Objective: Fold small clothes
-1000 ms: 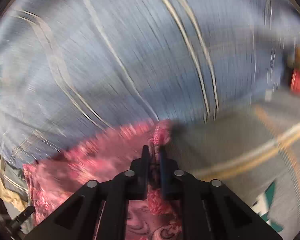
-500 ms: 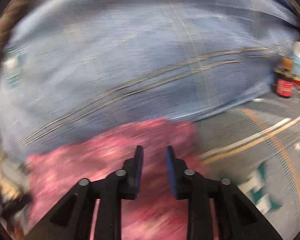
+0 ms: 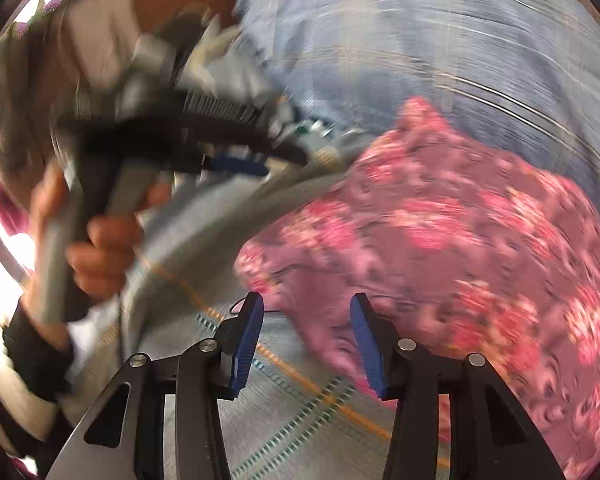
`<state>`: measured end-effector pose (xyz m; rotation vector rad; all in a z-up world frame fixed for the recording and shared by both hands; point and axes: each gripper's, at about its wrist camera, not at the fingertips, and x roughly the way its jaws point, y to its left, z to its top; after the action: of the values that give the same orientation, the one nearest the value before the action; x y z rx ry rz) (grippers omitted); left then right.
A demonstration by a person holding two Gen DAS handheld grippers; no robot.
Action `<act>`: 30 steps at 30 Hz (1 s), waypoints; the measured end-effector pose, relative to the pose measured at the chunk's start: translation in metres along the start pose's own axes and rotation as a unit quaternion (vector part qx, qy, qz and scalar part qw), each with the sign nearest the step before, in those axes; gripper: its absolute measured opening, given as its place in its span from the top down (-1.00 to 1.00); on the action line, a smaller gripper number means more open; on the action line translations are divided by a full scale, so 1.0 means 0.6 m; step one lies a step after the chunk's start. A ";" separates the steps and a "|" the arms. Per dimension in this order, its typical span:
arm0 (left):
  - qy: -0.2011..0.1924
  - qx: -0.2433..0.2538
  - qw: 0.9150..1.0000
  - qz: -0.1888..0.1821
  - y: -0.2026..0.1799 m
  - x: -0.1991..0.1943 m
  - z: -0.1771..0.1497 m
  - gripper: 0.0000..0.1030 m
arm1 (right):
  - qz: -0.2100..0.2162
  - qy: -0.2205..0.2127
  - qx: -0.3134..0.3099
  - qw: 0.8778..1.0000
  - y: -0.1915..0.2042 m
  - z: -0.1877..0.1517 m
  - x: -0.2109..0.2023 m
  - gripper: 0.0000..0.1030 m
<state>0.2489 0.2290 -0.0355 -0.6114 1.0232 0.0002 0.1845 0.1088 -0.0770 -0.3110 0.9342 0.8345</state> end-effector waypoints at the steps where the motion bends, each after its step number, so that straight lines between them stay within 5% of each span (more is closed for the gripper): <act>1: 0.000 -0.006 1.000 -0.005 0.007 -0.003 0.001 0.06 | -0.010 0.004 -0.011 1.000 0.002 -0.007 0.003 0.10; 6: 0.003 -0.033 0.999 -0.036 0.029 -0.012 0.006 0.05 | -0.077 0.007 -0.066 0.995 0.027 -0.006 0.032 0.25; 7: 0.005 -0.036 0.998 -0.044 0.031 -0.012 0.006 0.02 | -0.077 0.002 -0.067 0.995 0.021 0.001 0.037 0.66; 8: 0.007 -0.037 0.998 -0.048 0.031 -0.012 0.006 -0.03 | -0.069 -0.001 -0.054 0.996 0.012 0.009 0.040 0.85; 15: 0.049 -0.044 0.993 -0.100 0.015 0.018 0.001 -0.39 | -0.018 -0.075 0.067 0.995 -0.046 0.024 -0.035 0.85; 20: 0.096 -0.097 0.970 -0.200 0.002 0.071 -0.007 -0.52 | -0.006 -0.068 0.076 0.995 -0.047 0.024 -0.041 0.85; 25: 0.107 -0.116 0.957 -0.244 -0.016 0.102 -0.016 -0.52 | 0.007 -0.054 0.084 0.995 -0.046 0.002 -0.034 0.84; 28: 0.106 -0.114 0.955 -0.253 -0.024 0.102 -0.015 -0.50 | 0.016 -0.043 0.090 0.995 -0.046 -0.011 -0.032 0.71; 30: 0.108 -0.117 0.953 -0.259 -0.025 0.105 -0.013 -0.50 | 0.006 -0.040 0.082 0.996 -0.038 -0.019 -0.033 0.19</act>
<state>0.2805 0.1952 -0.0817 -1.1024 1.0552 -0.4206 0.1885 0.0778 -0.0702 -0.1288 0.9233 0.7710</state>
